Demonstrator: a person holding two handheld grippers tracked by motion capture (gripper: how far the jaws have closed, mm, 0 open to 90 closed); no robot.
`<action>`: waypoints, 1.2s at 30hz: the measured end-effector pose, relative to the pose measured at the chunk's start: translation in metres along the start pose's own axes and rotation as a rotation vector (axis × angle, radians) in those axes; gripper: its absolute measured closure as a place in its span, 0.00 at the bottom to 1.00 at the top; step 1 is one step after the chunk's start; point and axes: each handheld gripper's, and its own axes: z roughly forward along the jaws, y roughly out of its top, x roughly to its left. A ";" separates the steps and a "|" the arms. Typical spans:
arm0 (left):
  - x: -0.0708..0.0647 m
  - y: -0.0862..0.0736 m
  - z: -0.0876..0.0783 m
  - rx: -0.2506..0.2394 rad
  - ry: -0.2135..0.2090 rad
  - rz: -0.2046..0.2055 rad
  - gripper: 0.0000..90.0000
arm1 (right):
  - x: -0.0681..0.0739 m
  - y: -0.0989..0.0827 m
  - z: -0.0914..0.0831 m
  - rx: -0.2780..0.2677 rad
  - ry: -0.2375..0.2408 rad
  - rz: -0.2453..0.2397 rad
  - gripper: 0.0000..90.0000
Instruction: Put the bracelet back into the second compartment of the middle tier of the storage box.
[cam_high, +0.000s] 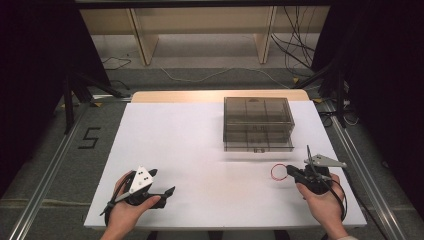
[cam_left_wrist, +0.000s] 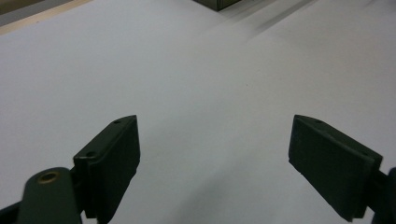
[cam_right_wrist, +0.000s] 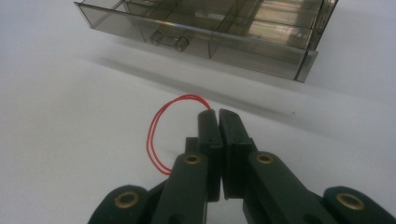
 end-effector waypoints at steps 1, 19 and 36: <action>0.000 0.000 0.000 0.000 0.001 0.000 0.18 | 0.000 0.001 0.000 -0.001 0.002 0.000 0.99; -0.001 0.000 0.000 0.001 0.001 0.006 0.18 | 0.002 0.016 0.006 -0.026 -0.001 -0.015 0.99; -0.001 0.000 0.000 -0.002 0.003 0.010 0.18 | 0.000 0.024 0.009 -0.043 -0.008 -0.005 0.99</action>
